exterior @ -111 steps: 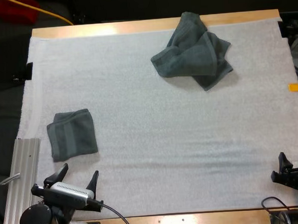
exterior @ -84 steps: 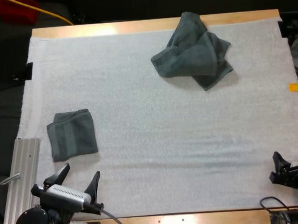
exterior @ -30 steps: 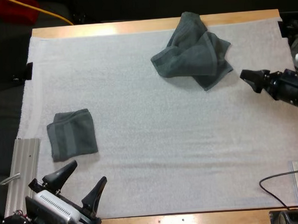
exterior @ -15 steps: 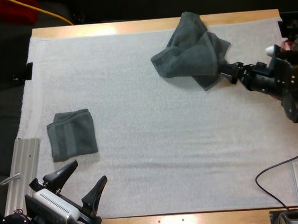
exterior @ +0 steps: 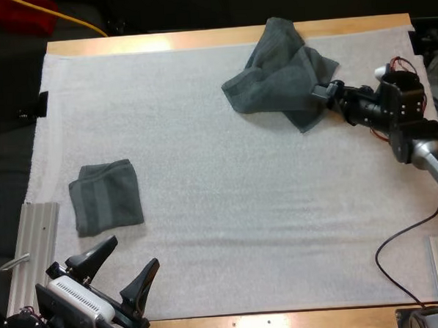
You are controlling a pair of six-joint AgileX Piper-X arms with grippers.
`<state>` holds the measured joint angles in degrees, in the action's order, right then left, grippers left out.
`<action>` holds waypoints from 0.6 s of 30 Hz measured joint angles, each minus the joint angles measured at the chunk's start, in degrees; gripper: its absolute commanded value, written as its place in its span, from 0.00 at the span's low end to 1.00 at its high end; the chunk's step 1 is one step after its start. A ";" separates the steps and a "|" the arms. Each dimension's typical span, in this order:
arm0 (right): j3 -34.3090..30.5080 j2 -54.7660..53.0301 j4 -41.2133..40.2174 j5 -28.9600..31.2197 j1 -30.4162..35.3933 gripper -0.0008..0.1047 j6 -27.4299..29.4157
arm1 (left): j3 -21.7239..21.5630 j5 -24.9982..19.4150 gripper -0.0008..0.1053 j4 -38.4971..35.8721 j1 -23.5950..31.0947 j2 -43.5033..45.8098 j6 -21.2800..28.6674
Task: Pick towel from pile, fold and stack
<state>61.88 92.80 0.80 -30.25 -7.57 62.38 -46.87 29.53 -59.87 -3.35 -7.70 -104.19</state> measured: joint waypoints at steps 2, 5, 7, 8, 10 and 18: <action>0.61 2.18 1.39 0.00 0.00 0.68 -0.57 | 0.00 0.14 0.67 0.00 0.00 0.00 -0.03; 1.93 5.26 2.93 0.00 0.00 0.68 -0.73 | 0.00 0.25 0.67 0.00 0.00 0.00 -0.06; 3.20 7.15 3.37 0.39 0.00 0.68 -0.73 | 0.00 0.30 0.67 0.00 0.00 0.00 -0.12; 3.84 7.91 3.46 0.84 0.00 0.68 -0.73 | 0.00 0.42 0.67 0.00 0.00 0.00 -0.12; 4.98 9.55 3.74 1.49 0.00 0.68 -0.73 | 0.00 0.62 0.67 0.00 0.00 0.00 -0.27; 6.71 14.18 4.16 4.20 0.00 0.68 -0.73 | 0.00 0.79 0.67 0.00 0.00 0.00 -0.39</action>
<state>68.59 106.99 4.95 -26.04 -7.57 61.65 -46.87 30.31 -59.87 -3.35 -7.70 -104.58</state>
